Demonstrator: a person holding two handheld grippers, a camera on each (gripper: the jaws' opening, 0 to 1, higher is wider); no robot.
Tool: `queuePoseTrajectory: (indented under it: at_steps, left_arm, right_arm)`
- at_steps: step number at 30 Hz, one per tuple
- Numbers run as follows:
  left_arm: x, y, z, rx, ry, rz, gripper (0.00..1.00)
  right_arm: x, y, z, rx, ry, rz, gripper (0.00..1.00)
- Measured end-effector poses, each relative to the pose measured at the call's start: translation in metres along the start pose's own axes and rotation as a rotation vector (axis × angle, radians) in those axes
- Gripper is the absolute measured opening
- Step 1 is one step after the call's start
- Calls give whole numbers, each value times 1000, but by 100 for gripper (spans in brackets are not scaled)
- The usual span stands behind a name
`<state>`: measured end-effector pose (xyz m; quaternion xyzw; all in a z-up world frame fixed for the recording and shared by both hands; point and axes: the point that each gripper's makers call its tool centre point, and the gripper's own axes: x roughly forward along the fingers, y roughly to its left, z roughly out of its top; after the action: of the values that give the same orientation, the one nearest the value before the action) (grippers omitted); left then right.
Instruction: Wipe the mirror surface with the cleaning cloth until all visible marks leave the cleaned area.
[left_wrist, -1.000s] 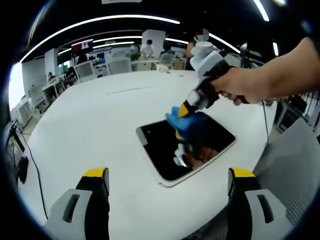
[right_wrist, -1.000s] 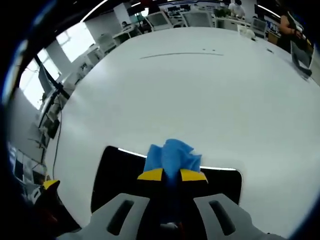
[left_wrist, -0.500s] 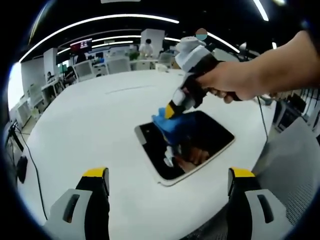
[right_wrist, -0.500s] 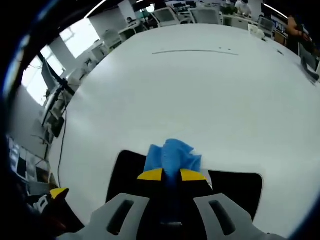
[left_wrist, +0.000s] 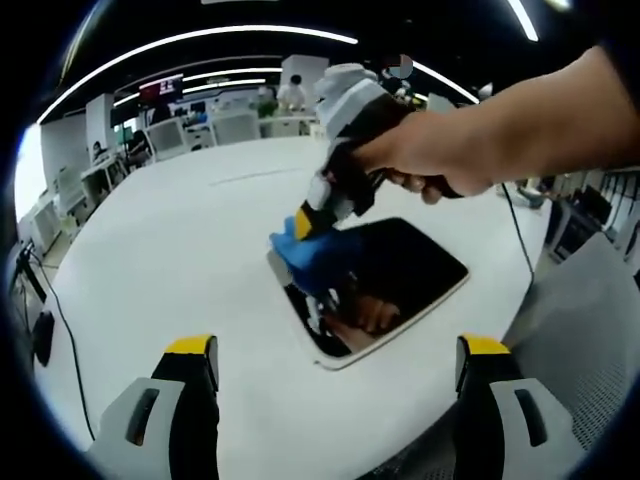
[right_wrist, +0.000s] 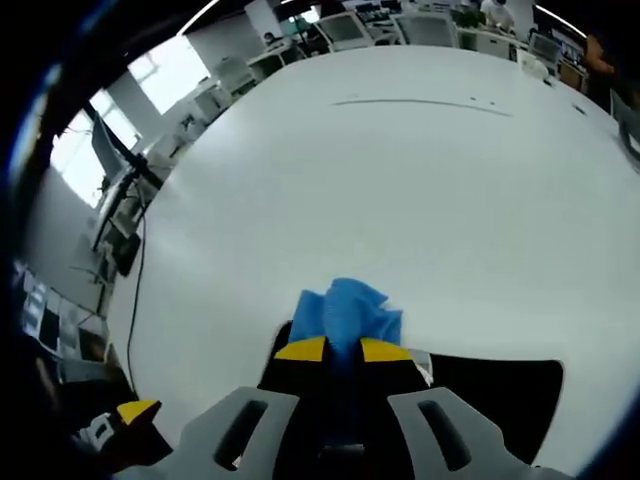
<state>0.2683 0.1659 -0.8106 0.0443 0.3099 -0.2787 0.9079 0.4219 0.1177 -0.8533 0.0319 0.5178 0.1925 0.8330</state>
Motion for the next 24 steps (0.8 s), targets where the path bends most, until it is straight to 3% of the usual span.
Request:
queuePoseTrajectory:
  at_steps: [7,24]
  left_arm:
    - [1,1,-1,-1,4,0,99]
    - [0,1,-1,-16,-3,3,99]
  right_arm:
    - [5,16,3,-29,6,14,6]
    - [-1,15,-4,-46,3,29,6]
